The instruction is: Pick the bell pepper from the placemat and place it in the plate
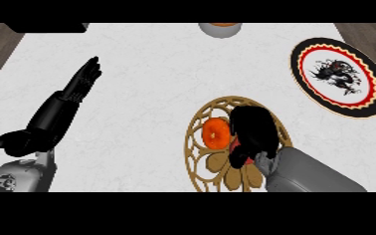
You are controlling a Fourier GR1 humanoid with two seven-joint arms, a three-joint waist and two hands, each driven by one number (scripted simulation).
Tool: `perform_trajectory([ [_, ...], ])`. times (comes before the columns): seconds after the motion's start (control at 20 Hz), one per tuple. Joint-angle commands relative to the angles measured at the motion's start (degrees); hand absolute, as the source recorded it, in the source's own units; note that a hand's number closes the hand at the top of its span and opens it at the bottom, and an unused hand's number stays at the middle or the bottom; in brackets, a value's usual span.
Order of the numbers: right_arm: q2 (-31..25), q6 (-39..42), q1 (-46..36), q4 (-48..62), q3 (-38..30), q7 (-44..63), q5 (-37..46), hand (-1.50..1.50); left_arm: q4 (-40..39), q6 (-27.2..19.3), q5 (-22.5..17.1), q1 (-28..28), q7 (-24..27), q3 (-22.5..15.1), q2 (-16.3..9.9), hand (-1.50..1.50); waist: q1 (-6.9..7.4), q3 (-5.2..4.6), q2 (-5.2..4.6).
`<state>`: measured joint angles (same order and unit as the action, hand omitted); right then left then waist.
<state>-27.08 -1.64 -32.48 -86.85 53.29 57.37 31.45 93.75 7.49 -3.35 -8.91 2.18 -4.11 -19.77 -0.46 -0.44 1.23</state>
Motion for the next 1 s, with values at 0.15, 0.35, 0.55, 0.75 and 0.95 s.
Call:
perform_trajectory([
  [0.15,0.99,-3.00,2.37,-12.97,1.31,12.23,16.76,1.50,-3.08,0.28,0.21,-3.33,0.08,2.26,-0.31,0.00,-0.88,0.38,-0.87],
  [0.35,0.10,0.13,4.39,-19.32,-4.02,14.47,18.62,1.50,3.19,2.13,-1.48,1.34,-1.25,2.53,-1.32,0.00,0.00,0.42,-0.75],
  [0.55,0.66,4.05,5.29,-24.20,-5.51,18.64,24.65,1.50,4.46,0.22,0.60,0.13,-4.42,-0.57,1.54,0.00,-0.30,0.41,-0.72],
  [0.75,-3.18,4.79,6.34,-26.69,-13.75,14.77,25.76,1.50,2.75,2.15,-0.76,0.42,-2.81,2.35,-0.33,0.00,-0.12,0.41,-0.95],
  [0.95,-6.94,4.74,8.49,-23.92,-21.60,6.83,24.43,1.50,2.82,1.10,0.18,-0.66,-3.50,1.40,1.94,0.00,0.15,0.44,-1.17],
])
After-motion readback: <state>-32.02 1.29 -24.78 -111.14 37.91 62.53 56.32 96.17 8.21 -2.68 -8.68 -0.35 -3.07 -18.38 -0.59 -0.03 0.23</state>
